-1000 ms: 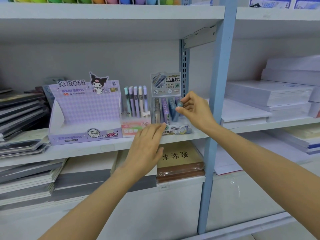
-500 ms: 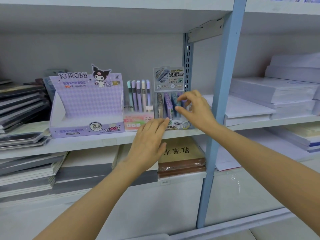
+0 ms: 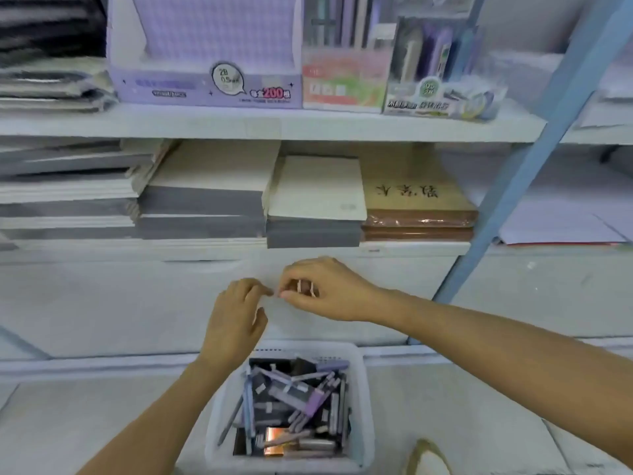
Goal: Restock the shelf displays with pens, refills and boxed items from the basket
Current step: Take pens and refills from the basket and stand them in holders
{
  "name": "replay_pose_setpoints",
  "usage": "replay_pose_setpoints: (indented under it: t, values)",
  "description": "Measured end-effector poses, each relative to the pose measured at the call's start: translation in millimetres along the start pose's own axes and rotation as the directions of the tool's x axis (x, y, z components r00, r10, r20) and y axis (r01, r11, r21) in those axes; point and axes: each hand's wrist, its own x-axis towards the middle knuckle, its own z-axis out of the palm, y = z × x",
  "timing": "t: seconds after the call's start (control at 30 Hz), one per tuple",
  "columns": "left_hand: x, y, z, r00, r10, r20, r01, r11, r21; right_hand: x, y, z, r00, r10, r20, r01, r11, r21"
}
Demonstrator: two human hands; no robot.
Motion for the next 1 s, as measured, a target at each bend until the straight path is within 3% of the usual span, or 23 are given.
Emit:
replay_pose_setpoints:
  t: [0.1, 0.2, 0.27, 0.33, 0.5, 0.6, 0.7, 0.87, 1.0]
  values:
    - [-62, -38, 40, 0.967, -0.168, 0.191, 0.173, 0.985, -0.008, 0, 41, 76, 0.962, 0.170, 0.212, -0.181, 0.983, 0.031]
    - [-114, -61, 72, 0.861, -0.334, 0.383, 0.328, 0.941, 0.083, -16, 77, 140, 0.868, 0.328, 0.373, -0.350, 0.937, -0.010]
    - [-138, -70, 88, 0.790, -0.392, 0.471, 0.395, 0.913, 0.098, -33, 95, 174, 0.799, 0.415, 0.435, -0.450, 0.893, -0.026]
    - [-153, -74, 98, 0.763, -0.391, 0.515, 0.409, 0.909, 0.085, -47, 104, 201, 0.749, 0.458, 0.480, -0.518, 0.855, -0.007]
    - [-164, -81, 103, 0.805, -0.401, 0.437, 0.463, 0.886, -0.040, -45, 97, 244, 0.760, 0.435, 0.482, -0.581, 0.788, 0.206]
    - [-172, -82, 101, 0.808, -0.421, 0.411, 0.501, 0.859, -0.105, -26, 81, 269, 0.716, 0.479, 0.508, -0.667, 0.686, 0.292]
    - [-175, -83, 100, 0.818, -0.420, 0.393, 0.514, 0.841, -0.169, -14, 67, 300, 0.684, 0.521, 0.511, -0.704, 0.655, 0.275]
    - [-172, -85, 104, 0.817, -0.468, 0.336, 0.543, 0.820, -0.180, -10, 60, 330, 0.666, 0.652, 0.362, -0.742, 0.631, 0.228]
    - [-168, -89, 105, 0.824, -0.490, 0.286, 0.553, 0.806, -0.211, -9, 64, 330, 0.677, 0.621, 0.395, -0.728, 0.644, 0.235]
